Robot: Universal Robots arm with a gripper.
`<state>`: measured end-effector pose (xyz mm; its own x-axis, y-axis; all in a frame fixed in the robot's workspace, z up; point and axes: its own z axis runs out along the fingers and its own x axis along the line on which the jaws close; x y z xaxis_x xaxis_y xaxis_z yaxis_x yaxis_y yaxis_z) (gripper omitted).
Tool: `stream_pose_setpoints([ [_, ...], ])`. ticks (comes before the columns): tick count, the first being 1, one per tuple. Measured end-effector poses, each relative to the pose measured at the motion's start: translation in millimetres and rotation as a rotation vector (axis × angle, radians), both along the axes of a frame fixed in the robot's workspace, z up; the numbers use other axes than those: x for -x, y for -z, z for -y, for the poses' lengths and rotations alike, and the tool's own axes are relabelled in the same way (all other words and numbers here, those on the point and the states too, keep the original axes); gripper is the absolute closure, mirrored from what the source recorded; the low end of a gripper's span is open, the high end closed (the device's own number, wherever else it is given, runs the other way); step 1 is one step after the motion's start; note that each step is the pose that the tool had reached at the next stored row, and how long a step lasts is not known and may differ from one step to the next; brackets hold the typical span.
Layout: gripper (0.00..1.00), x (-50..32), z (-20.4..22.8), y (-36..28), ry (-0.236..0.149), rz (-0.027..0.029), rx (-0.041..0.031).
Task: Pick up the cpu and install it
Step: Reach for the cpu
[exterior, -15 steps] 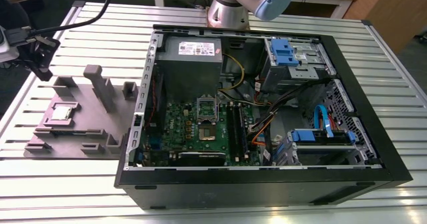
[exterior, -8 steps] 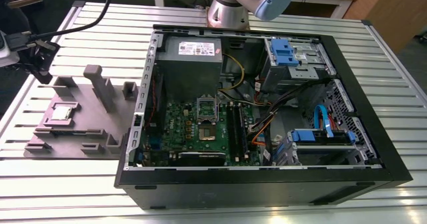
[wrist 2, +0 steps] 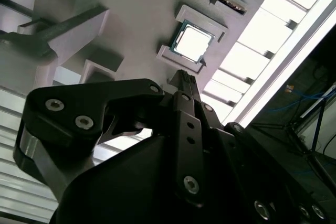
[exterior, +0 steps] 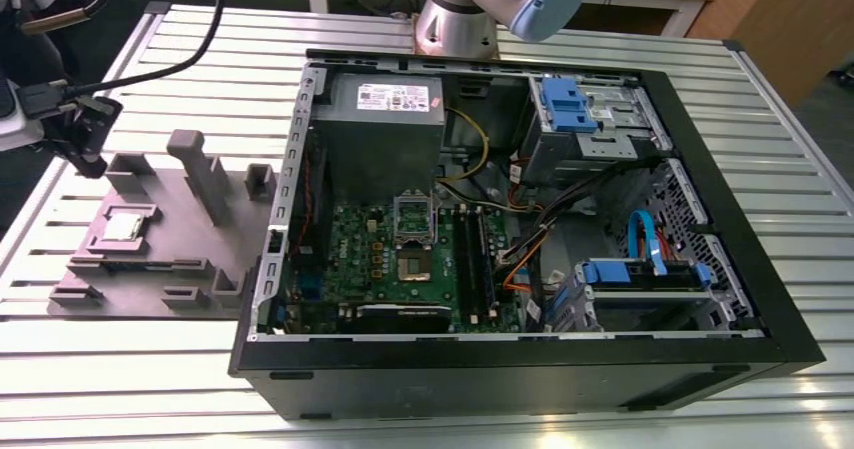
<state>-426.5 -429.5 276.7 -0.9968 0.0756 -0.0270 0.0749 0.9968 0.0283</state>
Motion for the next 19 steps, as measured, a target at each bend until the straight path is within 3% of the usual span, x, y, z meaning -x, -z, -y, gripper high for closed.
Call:
stream_pose_setpoints([
  [8, 0.90, 3.6, 2.6, 7.5, 0.000, -0.0002, -0.0002],
  [19, 0.90, 4.8, 4.6, 23.3, 0.000, -0.0005, 0.0026],
])
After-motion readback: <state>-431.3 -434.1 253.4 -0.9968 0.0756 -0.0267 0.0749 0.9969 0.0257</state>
